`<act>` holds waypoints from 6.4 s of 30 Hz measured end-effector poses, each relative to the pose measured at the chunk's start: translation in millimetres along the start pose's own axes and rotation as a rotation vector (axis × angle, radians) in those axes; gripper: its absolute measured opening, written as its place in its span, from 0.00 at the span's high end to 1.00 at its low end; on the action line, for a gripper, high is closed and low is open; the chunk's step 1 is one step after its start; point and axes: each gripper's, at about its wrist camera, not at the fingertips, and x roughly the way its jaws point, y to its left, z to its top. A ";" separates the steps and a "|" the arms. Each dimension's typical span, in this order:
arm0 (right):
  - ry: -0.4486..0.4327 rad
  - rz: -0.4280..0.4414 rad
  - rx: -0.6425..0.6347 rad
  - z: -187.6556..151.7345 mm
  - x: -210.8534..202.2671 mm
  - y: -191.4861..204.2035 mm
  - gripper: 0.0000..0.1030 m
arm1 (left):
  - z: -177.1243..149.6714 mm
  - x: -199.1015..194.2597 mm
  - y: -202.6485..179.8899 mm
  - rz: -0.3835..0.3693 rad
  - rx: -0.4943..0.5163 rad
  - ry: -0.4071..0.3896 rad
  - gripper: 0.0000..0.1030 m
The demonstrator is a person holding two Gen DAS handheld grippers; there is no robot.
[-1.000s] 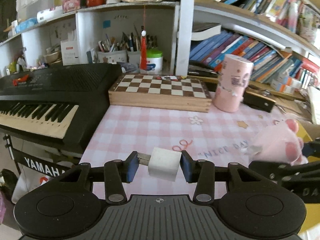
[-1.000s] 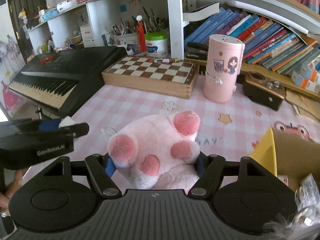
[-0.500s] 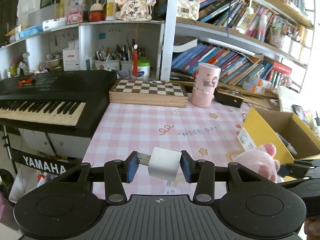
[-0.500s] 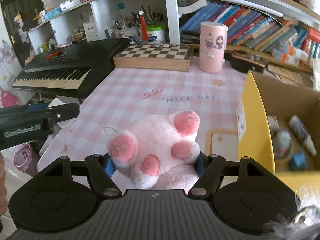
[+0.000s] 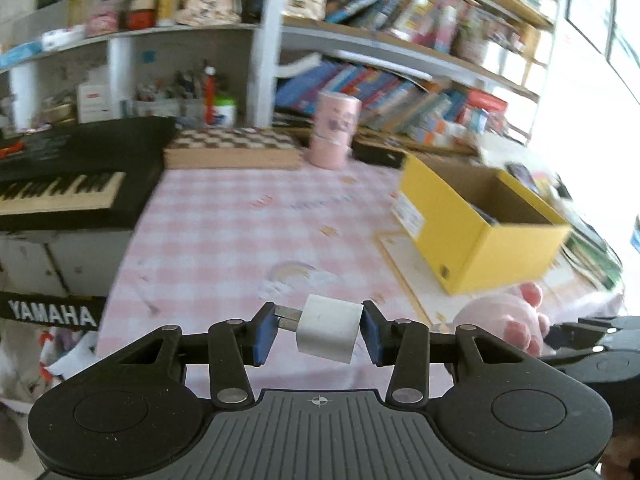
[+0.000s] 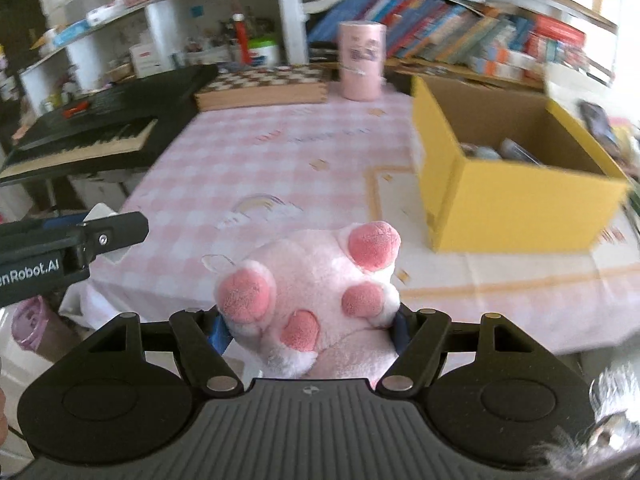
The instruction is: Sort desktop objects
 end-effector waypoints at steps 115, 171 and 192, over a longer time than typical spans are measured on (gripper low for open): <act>0.188 0.242 -0.070 216.8 198.4 -274.2 0.26 | 95.7 234.8 -273.6 0.234 0.194 0.039 0.17; -0.131 -0.093 0.048 -73.5 -83.3 -114.3 0.14 | -63.5 -44.8 -120.5 0.341 -0.058 -0.010 0.01; -0.095 -0.075 0.026 -75.1 -76.1 -101.9 0.13 | -65.5 -44.1 -118.1 0.330 -0.024 0.005 0.01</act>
